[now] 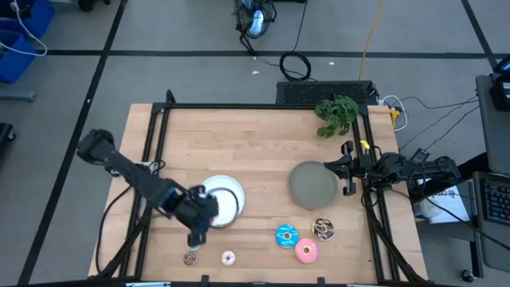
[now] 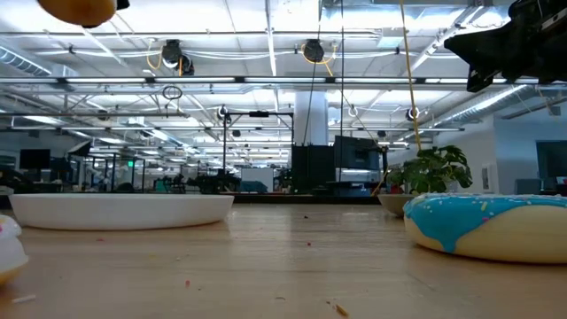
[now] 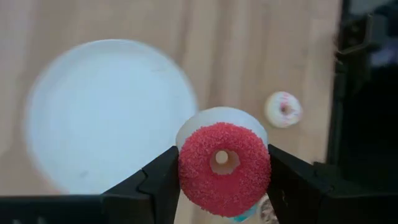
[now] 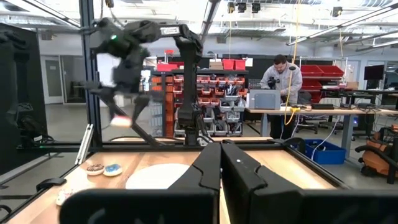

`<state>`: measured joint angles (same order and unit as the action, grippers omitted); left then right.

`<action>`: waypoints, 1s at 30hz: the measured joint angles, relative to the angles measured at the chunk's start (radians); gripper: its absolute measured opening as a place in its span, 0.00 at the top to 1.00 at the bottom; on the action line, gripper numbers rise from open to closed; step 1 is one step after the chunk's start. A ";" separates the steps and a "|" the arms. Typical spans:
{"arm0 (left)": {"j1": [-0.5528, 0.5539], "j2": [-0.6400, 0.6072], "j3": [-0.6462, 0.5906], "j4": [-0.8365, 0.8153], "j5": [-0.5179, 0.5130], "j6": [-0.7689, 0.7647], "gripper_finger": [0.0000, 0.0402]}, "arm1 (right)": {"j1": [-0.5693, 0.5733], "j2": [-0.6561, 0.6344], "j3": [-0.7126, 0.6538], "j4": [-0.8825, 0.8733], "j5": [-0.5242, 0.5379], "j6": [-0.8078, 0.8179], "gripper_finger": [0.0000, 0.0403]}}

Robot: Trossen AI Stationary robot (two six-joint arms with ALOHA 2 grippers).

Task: Pick & Place donuts
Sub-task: Put the small orange donut on the white plate

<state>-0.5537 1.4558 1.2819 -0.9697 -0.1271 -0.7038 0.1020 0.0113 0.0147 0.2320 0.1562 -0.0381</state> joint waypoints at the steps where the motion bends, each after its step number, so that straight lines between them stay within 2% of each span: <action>1: 0.007 -0.020 0.000 -0.026 -0.010 -0.017 0.48 | 0.000 0.000 0.000 0.000 0.000 0.000 1.00; 6: 0.045 -0.077 0.000 -0.154 -0.031 -0.097 0.48 | 0.000 0.000 0.000 0.000 0.000 0.000 1.00; 11: 0.069 -0.078 0.000 -0.243 -0.014 -0.104 0.48 | 0.000 0.000 0.000 0.000 0.000 0.000 1.00; 22: 0.135 -0.078 0.000 -0.254 -0.026 -0.033 0.48 | 0.000 0.000 0.000 0.000 0.000 0.000 1.00; 30: 0.265 -0.067 0.000 -0.250 -0.084 0.055 0.48 | 0.000 0.000 0.000 -0.005 0.000 0.033 1.00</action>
<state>-0.2887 1.3884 1.2819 -1.2201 -0.2115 -0.6487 0.1020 0.0116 0.0151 0.2272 0.1558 -0.0048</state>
